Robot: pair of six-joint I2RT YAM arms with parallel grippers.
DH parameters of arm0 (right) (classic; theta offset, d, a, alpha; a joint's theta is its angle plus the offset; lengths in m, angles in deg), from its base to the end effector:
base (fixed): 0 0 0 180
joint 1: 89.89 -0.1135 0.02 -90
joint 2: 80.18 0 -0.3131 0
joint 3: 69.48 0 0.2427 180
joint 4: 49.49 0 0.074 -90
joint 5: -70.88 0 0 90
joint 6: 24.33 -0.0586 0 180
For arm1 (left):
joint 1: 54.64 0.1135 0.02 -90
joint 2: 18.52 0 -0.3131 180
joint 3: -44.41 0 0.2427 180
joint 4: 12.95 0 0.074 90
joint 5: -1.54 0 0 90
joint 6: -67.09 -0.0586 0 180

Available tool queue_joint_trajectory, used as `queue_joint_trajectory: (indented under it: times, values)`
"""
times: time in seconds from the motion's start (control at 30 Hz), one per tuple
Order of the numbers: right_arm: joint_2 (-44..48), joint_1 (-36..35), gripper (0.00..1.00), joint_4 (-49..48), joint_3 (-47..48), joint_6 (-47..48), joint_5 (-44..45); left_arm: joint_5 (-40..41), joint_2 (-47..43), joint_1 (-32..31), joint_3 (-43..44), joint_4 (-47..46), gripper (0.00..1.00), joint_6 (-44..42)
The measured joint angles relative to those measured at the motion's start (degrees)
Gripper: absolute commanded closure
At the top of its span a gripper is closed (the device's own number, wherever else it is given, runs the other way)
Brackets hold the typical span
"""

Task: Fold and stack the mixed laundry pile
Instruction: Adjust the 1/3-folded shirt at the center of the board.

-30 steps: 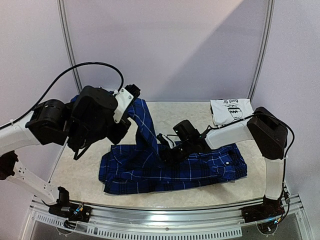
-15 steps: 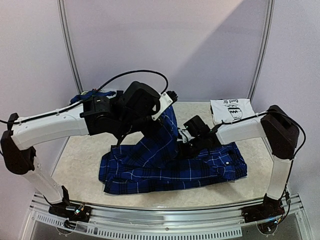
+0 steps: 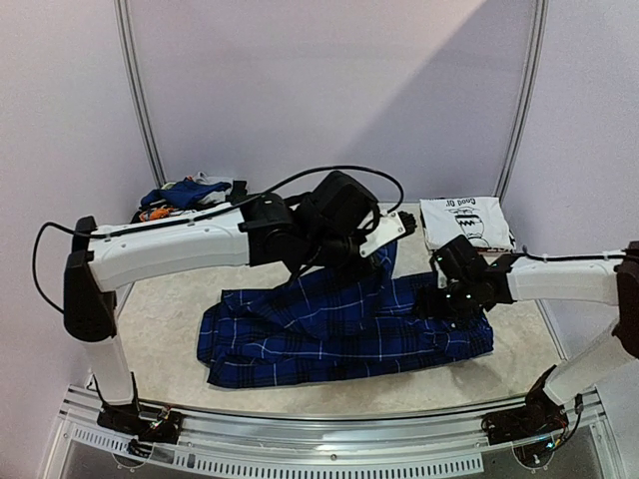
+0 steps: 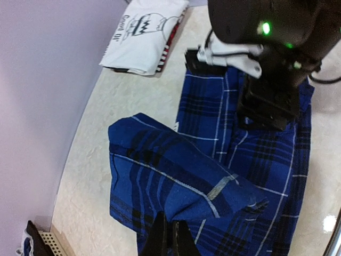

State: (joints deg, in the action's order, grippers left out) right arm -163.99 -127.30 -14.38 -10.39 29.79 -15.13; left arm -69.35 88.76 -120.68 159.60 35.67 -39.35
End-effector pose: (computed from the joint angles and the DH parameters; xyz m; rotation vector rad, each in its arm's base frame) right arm 0.2195 0.1628 0.2088 -0.0105 2.6566 0.3531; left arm 0.2009 -0.4048 0.3615 1.3403 1.7901 -0.0884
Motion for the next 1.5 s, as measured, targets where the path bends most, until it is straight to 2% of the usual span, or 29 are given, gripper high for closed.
queue_joint_trajectory:
  times: [0.03,0.33,0.6,0.63,0.73,0.8,0.83,0.87,1.03,1.17,1.33,1.43,1.5]
  values:
    - [4.15,0.98,0.26,1.57,-1.70,-0.17,1.62,-1.31,1.66,0.00,1.66,0.39,1.00,-0.61]
    - [20.28,3.67,0.22,7.13,-3.39,-0.33,7.91,-12.55,14.73,0.00,12.44,7.13,1.00,-4.52]
    - [26.93,4.81,0.22,8.59,-4.20,-0.35,9.40,-13.51,20.37,0.07,17.25,8.79,0.94,-1.81]
    - [27.17,4.81,0.22,8.44,-4.26,-0.35,9.33,-13.33,20.39,0.11,17.29,8.55,0.89,-0.92]
    - [27.26,4.81,0.22,7.69,-4.28,-0.28,8.81,-12.35,20.39,0.46,17.77,7.50,0.53,2.47]
    - [27.26,4.81,0.22,6.84,-4.28,-0.07,7.76,-11.15,20.33,0.92,17.79,6.03,0.16,6.43]
    - [27.26,4.81,0.21,6.43,-4.28,0.00,7.19,-10.82,20.22,1.20,17.59,5.25,0.04,7.48]
    - [27.26,4.81,0.20,5.92,-4.28,0.15,6.08,-10.56,19.78,1.57,16.59,3.69,0.01,9.49]
    - [26.91,4.81,0.13,3.54,-4.28,0.76,0.09,-7.87,13.55,3.39,7.15,-1.07,0.00,16.74]
    - [26.21,4.81,0.11,2.32,-4.28,1.29,-4.46,-4.46,5.46,4.15,-0.11,-2.97,0.07,20.63]
    - [22.03,2.97,0.12,1.66,-3.04,3.54,-9.99,-1.86,-7.39,7.61,-13.14,-6.32,0.16,25.22]
    - [15.41,-1.88,0.17,2.78,2.60,6.43,-10.32,-1.60,-12.70,11.82,-21.51,-8.37,0.24,27.39]
    - [10.78,-4.39,0.18,3.37,7.17,7.96,-9.99,-1.86,-14.43,15.17,-26.34,-9.40,0.24,28.65]
